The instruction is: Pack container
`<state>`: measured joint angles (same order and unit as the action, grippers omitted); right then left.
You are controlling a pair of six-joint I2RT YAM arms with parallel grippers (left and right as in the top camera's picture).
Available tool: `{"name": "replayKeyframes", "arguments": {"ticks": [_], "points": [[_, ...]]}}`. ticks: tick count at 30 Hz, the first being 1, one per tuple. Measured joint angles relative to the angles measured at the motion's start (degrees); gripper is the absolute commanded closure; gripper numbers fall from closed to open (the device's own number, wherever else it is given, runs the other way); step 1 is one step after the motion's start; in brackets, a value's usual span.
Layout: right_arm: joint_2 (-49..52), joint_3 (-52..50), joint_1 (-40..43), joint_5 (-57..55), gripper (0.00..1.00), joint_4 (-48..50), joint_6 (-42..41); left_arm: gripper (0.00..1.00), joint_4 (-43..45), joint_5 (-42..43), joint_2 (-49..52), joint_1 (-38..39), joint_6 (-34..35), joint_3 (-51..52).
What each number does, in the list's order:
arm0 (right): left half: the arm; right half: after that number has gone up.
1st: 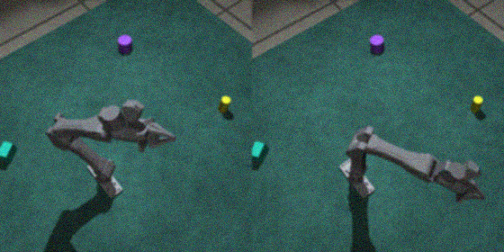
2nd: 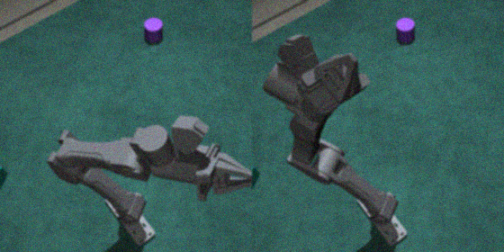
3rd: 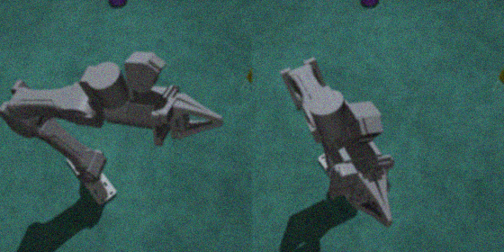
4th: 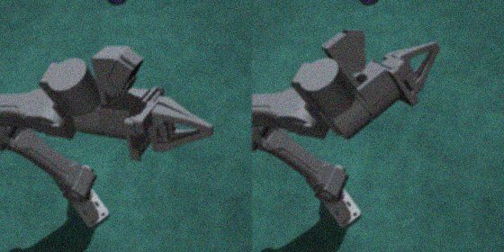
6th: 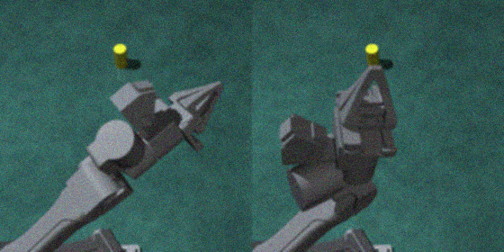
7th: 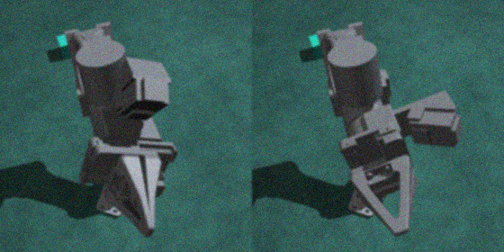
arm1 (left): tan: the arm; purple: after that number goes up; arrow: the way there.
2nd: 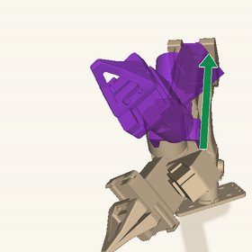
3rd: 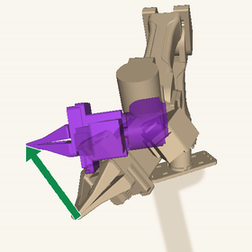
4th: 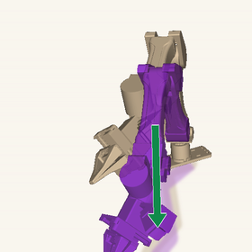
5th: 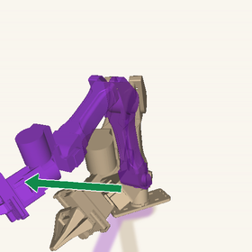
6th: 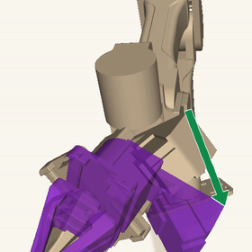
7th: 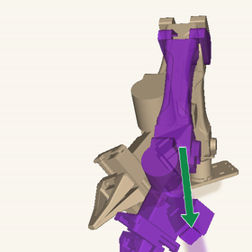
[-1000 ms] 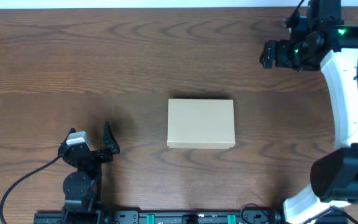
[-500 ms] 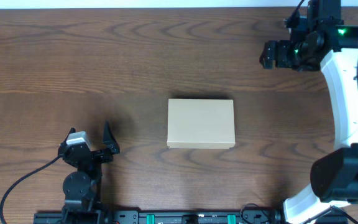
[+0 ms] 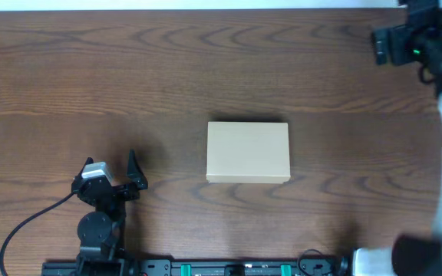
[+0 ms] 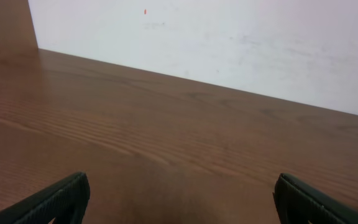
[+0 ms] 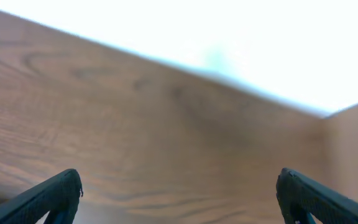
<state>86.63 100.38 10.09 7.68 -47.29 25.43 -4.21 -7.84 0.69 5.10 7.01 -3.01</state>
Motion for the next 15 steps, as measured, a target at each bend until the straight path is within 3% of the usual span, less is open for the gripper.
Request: {"name": "replayKeyframes", "arguments": {"ticks": [5,10,15], "points": [[-19.02,0.70,-1.05,1.73,0.01,-1.53,4.04,0.05,0.00,0.11,0.00,0.00,0.00,0.00],[-34.77,-0.83,-7.13,2.60,0.01,-7.41,5.51,0.05,0.09,0.17,-0.02,0.00,0.00,0.04],[-50.49,-18.40,-14.71,3.67,0.01,-0.96,5.90,0.05,0.20,0.15,-0.07,0.00,0.00,0.11]]}}
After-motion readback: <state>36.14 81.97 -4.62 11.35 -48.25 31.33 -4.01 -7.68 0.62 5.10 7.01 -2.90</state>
